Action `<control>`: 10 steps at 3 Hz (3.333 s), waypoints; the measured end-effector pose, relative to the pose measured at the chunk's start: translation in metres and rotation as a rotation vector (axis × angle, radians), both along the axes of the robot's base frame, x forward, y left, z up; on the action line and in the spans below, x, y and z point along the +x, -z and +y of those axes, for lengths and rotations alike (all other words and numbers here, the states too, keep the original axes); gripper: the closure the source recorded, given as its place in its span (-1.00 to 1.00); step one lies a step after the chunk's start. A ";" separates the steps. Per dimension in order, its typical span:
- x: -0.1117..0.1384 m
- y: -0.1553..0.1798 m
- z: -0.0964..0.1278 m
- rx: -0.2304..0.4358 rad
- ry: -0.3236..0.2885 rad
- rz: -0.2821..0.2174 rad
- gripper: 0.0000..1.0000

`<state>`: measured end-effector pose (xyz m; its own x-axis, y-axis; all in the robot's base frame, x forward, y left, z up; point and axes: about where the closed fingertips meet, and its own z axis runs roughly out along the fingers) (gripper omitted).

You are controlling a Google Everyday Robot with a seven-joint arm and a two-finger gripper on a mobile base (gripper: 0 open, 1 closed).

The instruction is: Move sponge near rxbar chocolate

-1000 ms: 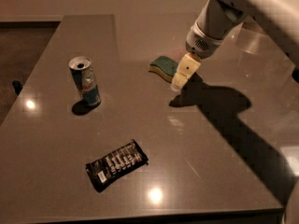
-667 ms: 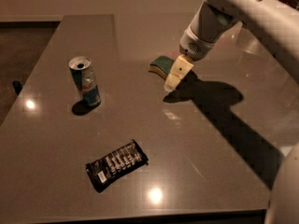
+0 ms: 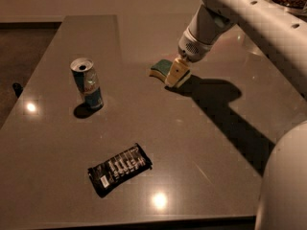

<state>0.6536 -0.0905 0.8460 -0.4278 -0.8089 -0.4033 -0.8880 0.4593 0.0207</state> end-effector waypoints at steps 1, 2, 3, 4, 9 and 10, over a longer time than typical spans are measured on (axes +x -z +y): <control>-0.008 -0.016 0.017 0.032 -0.022 -0.023 0.51; -0.033 -0.032 0.044 0.065 -0.081 -0.041 0.96; -0.057 -0.043 0.072 0.088 -0.156 -0.046 1.00; -0.077 -0.047 0.079 0.077 -0.191 -0.045 1.00; -0.182 -0.041 0.034 0.026 -0.292 0.078 1.00; -0.198 -0.037 0.034 0.010 -0.375 0.084 0.66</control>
Offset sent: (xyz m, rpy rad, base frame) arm -0.0635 0.0714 0.0559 0.1027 -0.0663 0.1465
